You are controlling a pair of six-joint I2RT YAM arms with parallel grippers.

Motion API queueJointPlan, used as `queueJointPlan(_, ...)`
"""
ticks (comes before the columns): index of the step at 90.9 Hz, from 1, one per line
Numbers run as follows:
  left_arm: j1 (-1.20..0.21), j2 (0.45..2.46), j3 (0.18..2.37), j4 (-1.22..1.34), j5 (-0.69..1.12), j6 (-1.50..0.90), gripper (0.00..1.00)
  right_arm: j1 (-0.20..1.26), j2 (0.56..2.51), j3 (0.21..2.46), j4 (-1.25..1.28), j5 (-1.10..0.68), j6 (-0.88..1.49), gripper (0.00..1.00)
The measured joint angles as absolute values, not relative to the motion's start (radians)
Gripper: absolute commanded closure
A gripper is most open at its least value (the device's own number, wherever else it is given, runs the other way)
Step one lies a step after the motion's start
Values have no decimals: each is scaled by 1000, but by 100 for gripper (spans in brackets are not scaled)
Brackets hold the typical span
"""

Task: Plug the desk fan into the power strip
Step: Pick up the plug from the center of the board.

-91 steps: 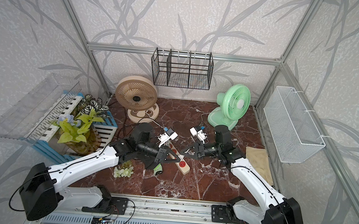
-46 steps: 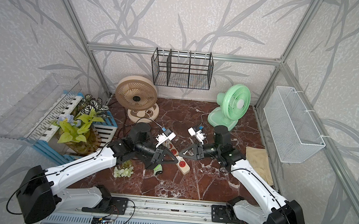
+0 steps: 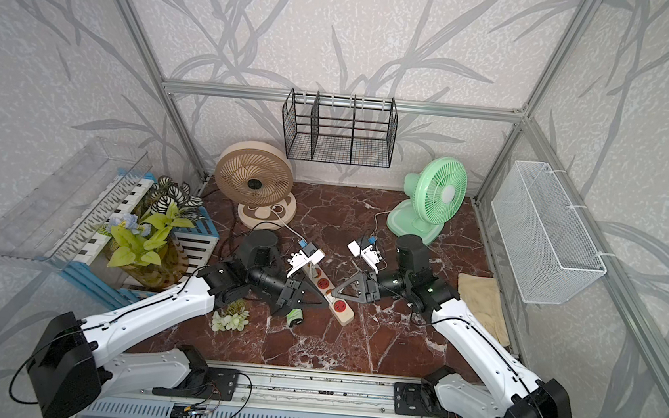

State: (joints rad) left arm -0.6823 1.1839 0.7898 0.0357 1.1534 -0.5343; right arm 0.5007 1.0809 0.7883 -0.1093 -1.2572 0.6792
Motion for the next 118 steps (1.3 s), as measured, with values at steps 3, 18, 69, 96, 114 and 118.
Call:
queueJointPlan(3,-682,1184,788,38,1156,-535,100,503,1081,789,-113,-1256,675,68)
queueJointPlan(18,-679,1184,780,38,1177,-543,100,521,1081,797,-140,-1245,651,68)
queueJointPlan(69,-677,1169,767,39,1191,-565,100,567,1102,822,-199,-1213,588,72)
queueJointPlan(96,-673,1168,762,44,1205,-588,76,575,1114,824,-208,-1201,566,100)
queueJointPlan(114,-654,1159,757,4,1143,-571,33,579,1114,858,-262,-1182,537,100)
queueJointPlan(118,-645,1149,756,-10,1122,-567,25,580,1112,873,-292,-1163,516,100)
